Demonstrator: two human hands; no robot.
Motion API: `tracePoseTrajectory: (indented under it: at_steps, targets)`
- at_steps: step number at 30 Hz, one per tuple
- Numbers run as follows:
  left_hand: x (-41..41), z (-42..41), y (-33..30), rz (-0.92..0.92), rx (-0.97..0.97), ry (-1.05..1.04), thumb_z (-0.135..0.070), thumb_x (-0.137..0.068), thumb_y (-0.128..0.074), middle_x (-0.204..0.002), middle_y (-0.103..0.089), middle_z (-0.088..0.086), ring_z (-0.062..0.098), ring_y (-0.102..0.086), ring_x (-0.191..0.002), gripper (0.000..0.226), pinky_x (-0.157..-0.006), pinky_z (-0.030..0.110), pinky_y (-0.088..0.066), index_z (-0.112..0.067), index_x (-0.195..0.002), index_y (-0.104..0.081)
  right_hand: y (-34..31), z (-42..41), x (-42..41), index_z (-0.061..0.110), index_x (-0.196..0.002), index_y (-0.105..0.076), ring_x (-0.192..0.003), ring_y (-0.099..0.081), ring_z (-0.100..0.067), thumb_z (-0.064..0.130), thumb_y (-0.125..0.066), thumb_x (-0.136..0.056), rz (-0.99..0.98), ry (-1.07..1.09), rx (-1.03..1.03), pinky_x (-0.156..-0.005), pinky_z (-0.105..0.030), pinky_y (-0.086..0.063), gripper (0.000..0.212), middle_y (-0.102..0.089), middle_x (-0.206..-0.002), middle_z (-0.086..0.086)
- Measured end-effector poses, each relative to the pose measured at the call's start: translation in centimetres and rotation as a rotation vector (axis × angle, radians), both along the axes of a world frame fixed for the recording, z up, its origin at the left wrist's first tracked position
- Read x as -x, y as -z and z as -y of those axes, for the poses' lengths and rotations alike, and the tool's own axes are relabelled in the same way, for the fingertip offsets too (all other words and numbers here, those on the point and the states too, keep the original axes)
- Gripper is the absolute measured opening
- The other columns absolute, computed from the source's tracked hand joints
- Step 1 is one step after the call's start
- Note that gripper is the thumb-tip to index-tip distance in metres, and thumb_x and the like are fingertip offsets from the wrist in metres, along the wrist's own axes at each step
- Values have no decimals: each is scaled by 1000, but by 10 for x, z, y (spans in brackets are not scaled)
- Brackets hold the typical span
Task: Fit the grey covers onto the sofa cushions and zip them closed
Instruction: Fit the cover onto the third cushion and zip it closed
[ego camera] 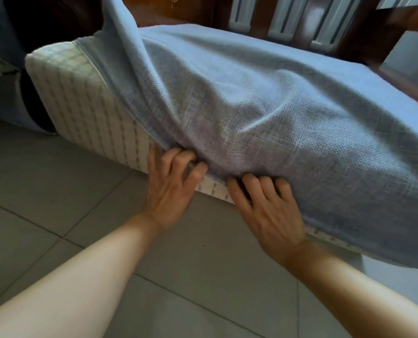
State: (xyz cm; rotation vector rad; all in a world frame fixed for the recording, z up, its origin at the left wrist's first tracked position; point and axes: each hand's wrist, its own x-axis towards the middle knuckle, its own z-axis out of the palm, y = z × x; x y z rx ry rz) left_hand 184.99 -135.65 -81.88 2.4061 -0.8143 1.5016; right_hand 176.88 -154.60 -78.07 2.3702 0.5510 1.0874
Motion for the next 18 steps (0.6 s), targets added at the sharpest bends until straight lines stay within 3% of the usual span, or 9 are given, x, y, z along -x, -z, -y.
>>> tracePoseTrajectory:
  at_steps: [2,5,8,12,18]
  targets:
    - [-4,5,-3,31,57,4,-15,-77,-58,-111,-38,9,30,-38,-104,37,-94,56,-31,-17,-112,-44,-5,-1,-7,13,-120,-52,-78,-34,-26,6,-32,-91,11,-6,27,-68,-39,-27,36,-37,-95,-10]
    - [-7,12,-12,20,101,-29,-13,-73,-59,-101,-37,9,29,-38,-93,32,-82,47,-32,-17,-101,-45,-11,-1,-16,13,-118,-51,-77,-33,-26,5,-18,-96,-8,-40,31,-65,-38,-24,41,-32,-89,-7]
    - [-5,20,-21,-31,130,-100,-3,-62,-71,-90,-32,7,28,-35,-84,42,-71,41,-27,-16,-87,-40,-13,4,-18,14,-110,-52,-78,-34,-24,5,-36,-89,13,-78,2,-66,-36,-25,28,-35,-89,-6]
    - [-1,24,-38,-104,163,-117,0,-50,-74,-87,-30,3,26,-35,-82,52,-69,37,-23,-18,-82,-37,-26,7,-20,14,-94,-54,-78,-36,-22,3,-47,-79,23,-123,-31,-67,-34,-25,19,-49,-83,-4]
    - [-3,42,-84,-89,291,-217,-4,-62,-76,-86,-33,-1,24,-37,-85,47,-72,36,-24,-22,-79,-37,-76,7,-28,16,-85,-51,-76,-36,-21,-1,-43,-79,31,-113,-177,-65,-33,-22,19,-49,-78,-2]
